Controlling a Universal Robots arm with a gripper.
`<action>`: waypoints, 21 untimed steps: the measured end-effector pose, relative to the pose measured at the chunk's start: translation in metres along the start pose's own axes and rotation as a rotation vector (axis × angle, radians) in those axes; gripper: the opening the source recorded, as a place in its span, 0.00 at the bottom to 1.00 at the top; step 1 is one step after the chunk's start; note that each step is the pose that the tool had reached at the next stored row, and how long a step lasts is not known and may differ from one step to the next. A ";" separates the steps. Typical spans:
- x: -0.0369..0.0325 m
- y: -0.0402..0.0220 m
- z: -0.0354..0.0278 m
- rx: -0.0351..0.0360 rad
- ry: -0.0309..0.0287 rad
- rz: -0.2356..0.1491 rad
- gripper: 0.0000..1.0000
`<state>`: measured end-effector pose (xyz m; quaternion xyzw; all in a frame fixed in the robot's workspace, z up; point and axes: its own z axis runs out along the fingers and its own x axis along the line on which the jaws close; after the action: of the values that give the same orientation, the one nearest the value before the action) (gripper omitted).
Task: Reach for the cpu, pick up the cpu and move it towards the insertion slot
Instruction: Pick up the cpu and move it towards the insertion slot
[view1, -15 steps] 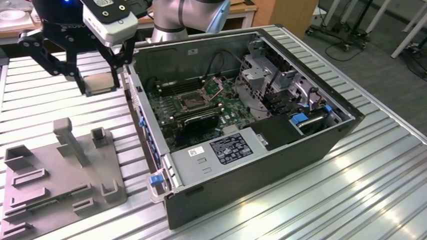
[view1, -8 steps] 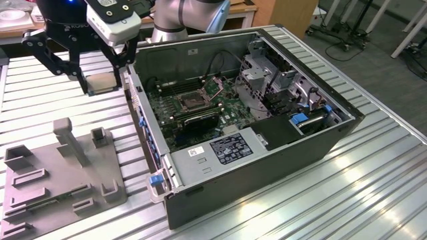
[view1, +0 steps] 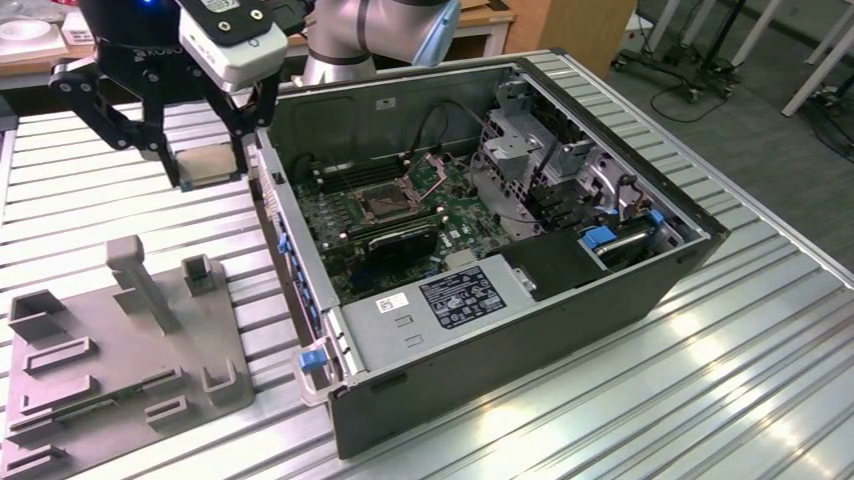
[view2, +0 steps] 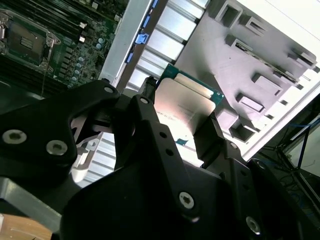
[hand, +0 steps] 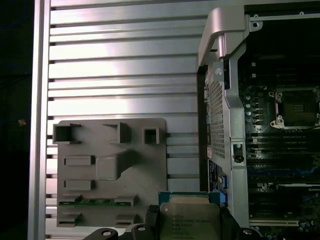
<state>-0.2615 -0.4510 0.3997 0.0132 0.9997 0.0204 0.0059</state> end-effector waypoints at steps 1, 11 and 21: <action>-0.0003 0.0000 0.0000 0.0000 -0.0001 0.000 0.55; -0.0036 0.0001 0.0001 0.0000 0.0000 0.000 0.55; -0.0072 0.0002 0.0002 0.0000 0.0000 0.000 0.55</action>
<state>-0.2543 -0.4510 0.3996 0.0132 0.9997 0.0204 0.0059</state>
